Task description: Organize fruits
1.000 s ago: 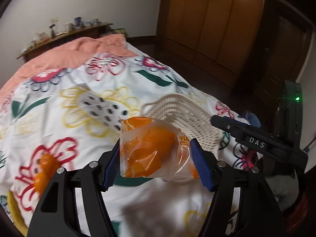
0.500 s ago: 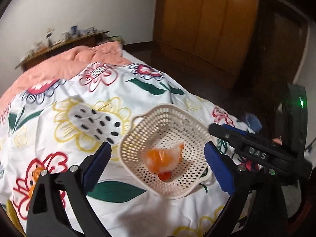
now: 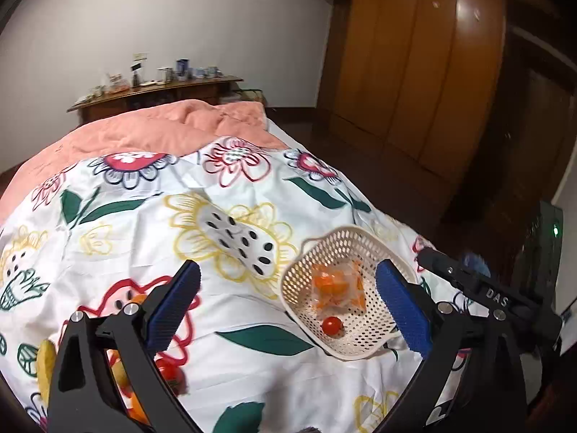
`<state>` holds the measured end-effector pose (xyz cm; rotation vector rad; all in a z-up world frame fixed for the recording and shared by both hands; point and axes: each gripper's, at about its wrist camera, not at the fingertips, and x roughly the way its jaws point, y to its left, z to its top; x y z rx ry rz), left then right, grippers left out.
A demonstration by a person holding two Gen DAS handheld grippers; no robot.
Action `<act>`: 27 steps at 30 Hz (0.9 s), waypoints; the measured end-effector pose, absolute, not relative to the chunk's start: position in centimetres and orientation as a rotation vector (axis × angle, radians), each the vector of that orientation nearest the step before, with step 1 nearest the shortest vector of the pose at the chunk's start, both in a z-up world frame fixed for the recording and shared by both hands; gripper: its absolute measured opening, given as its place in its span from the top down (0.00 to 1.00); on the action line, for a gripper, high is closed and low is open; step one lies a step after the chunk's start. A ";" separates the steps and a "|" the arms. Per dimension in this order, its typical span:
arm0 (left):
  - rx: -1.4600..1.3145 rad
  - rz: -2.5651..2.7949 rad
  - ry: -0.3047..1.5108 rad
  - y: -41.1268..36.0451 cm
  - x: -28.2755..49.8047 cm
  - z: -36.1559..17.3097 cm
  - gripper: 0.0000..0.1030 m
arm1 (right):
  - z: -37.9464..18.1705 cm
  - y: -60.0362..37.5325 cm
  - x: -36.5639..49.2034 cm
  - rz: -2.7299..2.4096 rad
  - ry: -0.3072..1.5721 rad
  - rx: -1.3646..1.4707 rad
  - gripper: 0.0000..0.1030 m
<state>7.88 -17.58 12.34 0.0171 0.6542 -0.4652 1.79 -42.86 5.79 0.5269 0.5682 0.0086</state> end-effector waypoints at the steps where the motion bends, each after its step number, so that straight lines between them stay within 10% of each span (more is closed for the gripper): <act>1: 0.008 -0.454 0.647 -17.1 7.9 12.6 0.03 | 6.0 -42.6 1.7 0.014 0.559 0.524 0.21; 5: -0.017 -0.394 0.614 -15.0 7.5 13.6 0.03 | 7.1 -41.4 1.1 0.018 0.515 0.495 0.05; 27: -0.129 -0.045 0.602 -1.5 5.7 14.7 0.03 | 9.9 -32.3 0.7 0.171 0.536 0.284 0.05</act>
